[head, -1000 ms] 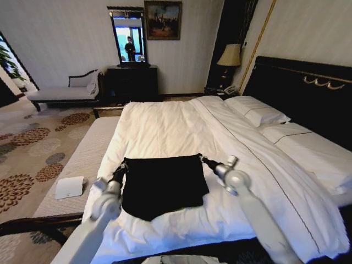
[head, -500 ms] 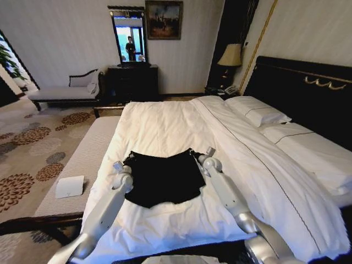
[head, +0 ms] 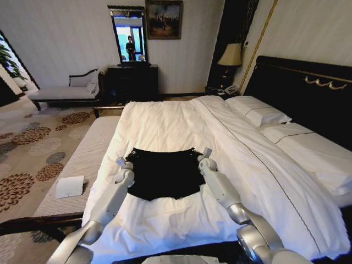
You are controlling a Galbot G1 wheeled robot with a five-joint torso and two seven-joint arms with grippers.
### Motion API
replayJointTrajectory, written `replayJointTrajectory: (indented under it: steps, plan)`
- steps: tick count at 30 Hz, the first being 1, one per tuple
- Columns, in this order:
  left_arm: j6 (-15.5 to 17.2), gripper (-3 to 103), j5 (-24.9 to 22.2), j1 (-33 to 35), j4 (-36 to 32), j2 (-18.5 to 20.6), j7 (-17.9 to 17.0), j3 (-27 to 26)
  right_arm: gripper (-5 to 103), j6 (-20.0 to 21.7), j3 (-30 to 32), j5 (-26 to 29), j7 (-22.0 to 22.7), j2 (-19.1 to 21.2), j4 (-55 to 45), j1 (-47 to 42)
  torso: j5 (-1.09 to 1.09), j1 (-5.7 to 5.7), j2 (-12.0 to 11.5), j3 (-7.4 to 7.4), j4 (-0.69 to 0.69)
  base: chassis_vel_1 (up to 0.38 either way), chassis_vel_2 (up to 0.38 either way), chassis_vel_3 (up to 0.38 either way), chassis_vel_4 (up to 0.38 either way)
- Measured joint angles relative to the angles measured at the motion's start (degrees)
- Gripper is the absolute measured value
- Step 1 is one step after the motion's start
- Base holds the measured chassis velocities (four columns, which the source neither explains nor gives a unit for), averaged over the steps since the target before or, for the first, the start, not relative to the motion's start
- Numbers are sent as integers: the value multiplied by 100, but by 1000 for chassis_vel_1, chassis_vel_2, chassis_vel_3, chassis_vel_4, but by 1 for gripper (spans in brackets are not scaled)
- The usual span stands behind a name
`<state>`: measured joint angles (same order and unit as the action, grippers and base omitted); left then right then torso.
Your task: Fold the clothes on the bed.
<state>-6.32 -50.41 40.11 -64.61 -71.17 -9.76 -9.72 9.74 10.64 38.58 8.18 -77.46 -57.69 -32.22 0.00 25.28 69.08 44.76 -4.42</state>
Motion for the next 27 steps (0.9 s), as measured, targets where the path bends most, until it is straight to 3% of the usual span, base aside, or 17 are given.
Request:
replayJointTrajectory:
  steps: [3, 5, 6, 9, 10, 13, 15, 19, 27]
  plan:
    - [-254, 0, 186, 77, 115, -41, 198, -38, 1, -348, 6, -398, -35, -22, 0, -127, 0, -1, 0, 0, 0, 0, 0, 0, 0]
    - [-619, 0, 518, 190, 291, -144, 402, -118, 1, -1239, 34, -1136, -65, -133, 147, -321, 0, -1, 1, -1, 0, 0, 0, 0, 0]
    - [-619, 0, 518, 190, 291, -144, 402, -118, 1, -1239, 34, -1136, -65, -133, 147, -321, 0, -1, 1, -1, 0, 0, 0, 0, 0]
    - [-1070, 0, 642, 377, 363, -332, 614, -214, 1, -2227, 150, -2109, -86, -328, 351, -577, 0, -1, 1, -1, 0, 0, 0, 0, 0]
    - [-1070, 0, 642, 377, 363, -332, 614, -214, 1, -2227, 150, -2109, -86, -328, 351, -577, 0, -1, 1, -1, 0, 0, 0, 0, 0]
    - [-1253, 0, 652, 559, 330, -472, 658, -279, 1, -2840, 268, -2791, -161, -478, 538, -744, -1, -1, 1, -1, -1, 0, 0, 0, 0]
    - [-1336, 0, 663, 601, 332, -513, 668, -298, 1, -2979, 291, -2918, -174, -513, 575, -776, 1, -2, 1, -1, -1, 0, 0, 0, 0]
    - [-1692, 0, 700, 884, 296, -601, 824, -412, 1, -3765, 412, -3582, -114, -674, 765, -945, 0, -1, 1, -1, 0, 0, 0, 0, 0]
    - [-2118, 0, 779, 1305, 146, -541, 944, -537, 1, -4736, 475, -4060, 293, -788, 1054, -1147, -1, -2, 1, -1, 0, 0, 0, 0, 0]
